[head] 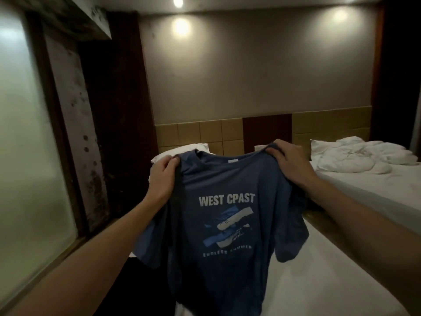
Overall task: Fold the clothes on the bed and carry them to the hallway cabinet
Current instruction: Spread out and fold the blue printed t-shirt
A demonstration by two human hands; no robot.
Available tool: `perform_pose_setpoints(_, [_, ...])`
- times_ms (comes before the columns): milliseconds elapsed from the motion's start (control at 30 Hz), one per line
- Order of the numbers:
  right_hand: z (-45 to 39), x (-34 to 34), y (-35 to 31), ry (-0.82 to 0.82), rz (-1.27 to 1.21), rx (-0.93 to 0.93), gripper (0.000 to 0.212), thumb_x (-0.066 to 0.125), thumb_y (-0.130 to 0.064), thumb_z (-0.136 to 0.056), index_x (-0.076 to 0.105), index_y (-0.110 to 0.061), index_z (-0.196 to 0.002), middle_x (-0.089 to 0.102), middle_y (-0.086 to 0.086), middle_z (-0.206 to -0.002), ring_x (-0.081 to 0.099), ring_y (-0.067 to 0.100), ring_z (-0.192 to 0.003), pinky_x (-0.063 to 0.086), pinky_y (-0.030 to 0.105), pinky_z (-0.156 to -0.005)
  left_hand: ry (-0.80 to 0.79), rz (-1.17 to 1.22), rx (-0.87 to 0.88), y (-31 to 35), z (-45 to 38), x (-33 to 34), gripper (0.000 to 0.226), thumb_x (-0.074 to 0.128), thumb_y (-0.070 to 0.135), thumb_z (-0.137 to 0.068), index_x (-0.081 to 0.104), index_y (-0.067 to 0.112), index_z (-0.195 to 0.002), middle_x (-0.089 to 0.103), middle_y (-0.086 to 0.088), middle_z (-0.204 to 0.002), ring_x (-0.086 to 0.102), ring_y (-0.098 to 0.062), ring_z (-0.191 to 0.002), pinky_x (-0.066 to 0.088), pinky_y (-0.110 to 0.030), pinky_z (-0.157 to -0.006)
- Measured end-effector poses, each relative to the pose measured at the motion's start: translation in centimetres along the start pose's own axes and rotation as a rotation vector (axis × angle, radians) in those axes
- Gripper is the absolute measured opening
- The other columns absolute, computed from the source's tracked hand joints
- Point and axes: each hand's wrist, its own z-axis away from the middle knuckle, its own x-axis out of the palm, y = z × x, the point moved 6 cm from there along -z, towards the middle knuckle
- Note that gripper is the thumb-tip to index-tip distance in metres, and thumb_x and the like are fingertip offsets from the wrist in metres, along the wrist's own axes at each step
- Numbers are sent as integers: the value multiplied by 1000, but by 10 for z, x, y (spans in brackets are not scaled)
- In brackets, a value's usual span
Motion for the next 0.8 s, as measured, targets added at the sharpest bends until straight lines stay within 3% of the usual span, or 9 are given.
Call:
perform_pose_setpoints(100, [-11, -24, -5, 103, -4, 33, 22, 67, -34, -91, 65, -18, -77, 59, -8, -70, 53, 0, -68, 37, 25, -60, 85, -105, 153, 25, -8, -14, 29, 46, 20, -104, 54, 16, -77, 53, 4, -74, 47, 0, -64, 39, -19, -62])
perform_pose_setpoints(200, [-23, -26, -7, 118, 10, 30, 22, 71, -35, -88, 68, -17, -74, 60, -7, -68, 52, 2, -66, 37, 19, -59, 145, -245, 249, 25, -15, -22, 22, 45, 21, -104, 56, 15, -86, 56, 9, -78, 53, 8, -69, 40, -9, -62])
perform_pose_setpoints(267, [-30, -12, 2, 73, 25, 34, 24, 70, -37, -88, 67, -20, -72, 60, -7, -66, 52, 3, -65, 36, 18, -58, 145, -351, 231, 6, -23, -17, 23, 47, 26, -104, 59, 16, -87, 59, 11, -79, 57, 5, -73, 44, -14, -66])
perform_pose_setpoints(300, [-33, -1, 10, 39, 35, 42, 27, 69, -37, -89, 64, -21, -69, 59, -6, -65, 52, 6, -65, 36, 20, -58, 144, -400, 208, -8, -28, -13, 25, 48, 31, -103, 62, 16, -87, 62, 8, -79, 59, -1, -74, 48, -24, -68])
perform_pose_setpoints(367, [-36, 31, 34, -36, 64, 62, 31, 65, -35, -92, 62, -18, -67, 59, -1, -65, 53, 12, -65, 35, 26, -58, 138, -498, 136, -46, -36, -3, 31, 51, 40, -99, 65, 18, -84, 67, 0, -80, 62, -16, -75, 50, -38, -68])
perform_pose_setpoints(433, [-35, 67, 65, -107, 84, 94, 28, 61, -33, -95, 65, -15, -74, 60, -1, -70, 56, 16, -70, 34, 27, -59, 106, -563, 56, -91, -39, 10, 33, 53, 45, -97, 62, 20, -77, 66, -3, -77, 62, -24, -74, 47, -38, -64])
perform_pose_setpoints(533, [-29, 126, 121, -205, 94, 181, 24, 57, -28, -98, 68, -13, -84, 63, -1, -78, 58, 17, -78, 34, 26, -66, 25, -582, -71, -163, -40, 35, 38, 55, 41, -97, 52, 20, -66, 57, 0, -66, 57, -24, -70, 34, -34, -60])
perform_pose_setpoints(700, [-20, 222, 212, -250, 105, 284, 26, 55, -22, -100, 66, -3, -87, 67, 15, -86, 61, 29, -81, 48, 43, -75, -91, -509, -238, -289, -47, 87, 42, 54, 28, -100, 51, 2, -67, 54, -4, -64, 52, -25, -68, 23, -32, -60])
perform_pose_setpoints(800, [-19, 278, 263, -288, 130, 326, 26, 56, -23, -99, 67, -3, -88, 67, 14, -86, 59, 27, -79, 44, 36, -71, -133, -506, -295, -359, -52, 122, 39, 52, 21, -102, 45, 9, -65, 47, 1, -62, 46, -22, -67, 18, -30, -59])
